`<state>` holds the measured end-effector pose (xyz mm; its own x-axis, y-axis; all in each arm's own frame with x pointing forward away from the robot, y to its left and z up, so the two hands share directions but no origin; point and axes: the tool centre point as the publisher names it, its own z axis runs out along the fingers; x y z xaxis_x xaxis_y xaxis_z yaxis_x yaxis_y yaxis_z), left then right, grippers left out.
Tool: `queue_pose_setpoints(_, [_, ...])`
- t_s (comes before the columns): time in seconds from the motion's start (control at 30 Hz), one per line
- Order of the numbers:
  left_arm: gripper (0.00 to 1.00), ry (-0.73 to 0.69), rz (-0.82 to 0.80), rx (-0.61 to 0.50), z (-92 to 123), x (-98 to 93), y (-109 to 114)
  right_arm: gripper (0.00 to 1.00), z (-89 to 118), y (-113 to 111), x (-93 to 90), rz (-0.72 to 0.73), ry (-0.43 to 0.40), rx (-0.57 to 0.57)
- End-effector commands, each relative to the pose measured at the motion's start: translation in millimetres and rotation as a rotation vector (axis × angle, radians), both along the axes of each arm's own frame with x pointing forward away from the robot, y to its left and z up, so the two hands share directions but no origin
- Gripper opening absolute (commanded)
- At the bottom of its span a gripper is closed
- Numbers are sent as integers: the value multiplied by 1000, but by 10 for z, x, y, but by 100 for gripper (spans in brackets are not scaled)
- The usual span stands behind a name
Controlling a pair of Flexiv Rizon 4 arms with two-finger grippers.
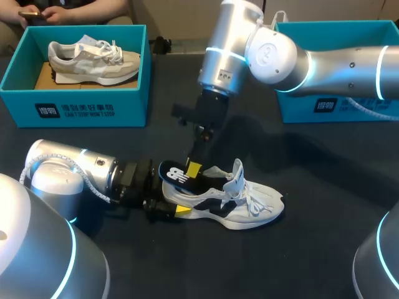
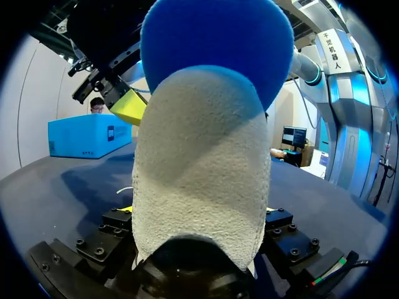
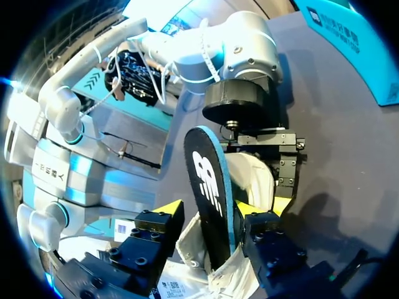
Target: Take the shoe out of the shoebox, open the shoe tongue, remove and reinsert the insole, then place the shoe into the shoebox
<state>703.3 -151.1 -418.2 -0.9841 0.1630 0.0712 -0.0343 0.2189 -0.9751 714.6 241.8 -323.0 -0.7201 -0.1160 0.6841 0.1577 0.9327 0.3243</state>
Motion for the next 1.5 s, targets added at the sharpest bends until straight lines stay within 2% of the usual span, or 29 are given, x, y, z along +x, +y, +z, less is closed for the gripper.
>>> queue_pose_setpoints(0.03, [0, 0, 0, 3, -6, 6, -6, 48, -39, -5, -49, -7, 3, 6])
queue_pose_setpoints(0.33, [0, 0, 0, 3, -6, 6, -6, 44, -103, -27, -54, -20, 10, 10])
queue_pose_setpoints(0.43, [0, 0, 0, 3, -6, 6, -6, 50, -94, -21, -65, -20, -5, 8])
queue_pose_setpoints(0.5, [0, 0, 0, 3, -6, 6, -6, 61, -84, -12, -69, -17, -8, 9])
queue_pose_setpoints(0.6, [0, 0, 0, 3, -6, 6, -6, 70, -79, -4, -71, -15, -9, 8])
queue_pose_setpoints(0.8, [0, 0, 0, 3, -6, 6, -6, 67, -103, 1, -72, -14, 9, 4])
queue_pose_setpoints(0.87, [0, 0, 0, 3, -6, 6, -6, 63, -106, 6, -86, -13, 12, 5])
queue_pose_setpoints(0.93, [0, 0, 0, 3, -6, 6, -6, 51, -111, 10, -109, -9, 18, 8])
queue_pose_setpoints(1.0, [0, 0, 0, 3, -6, 6, -6, 48, -121, 10, -123, -7, 23, 8])
queue_pose_setpoints(1.1, [0, 0, 0, 3, -6, 6, -6, 35, -128, 3, -143, -6, 28, 10])
queue_pose_setpoints(1.13, [0, 0, 0, 3, -6, 6, -6, 26, -126, 2, -152, -6, 30, 12])
queue_pose_setpoints(1.17, [0, 0, 0, 3, -6, 6, -6, 9, -121, 1, -162, -7, 29, 15])
queue_pose_setpoints(1.2, [0, 0, 0, 3, -6, 6, -6, 0, -118, 0, -166, -7, 27, 18])
queue_pose_setpoints(1.5, [0, 0, 0, 3, -6, 6, -6, 0, -26, 144, -130, 34, -16, 37])
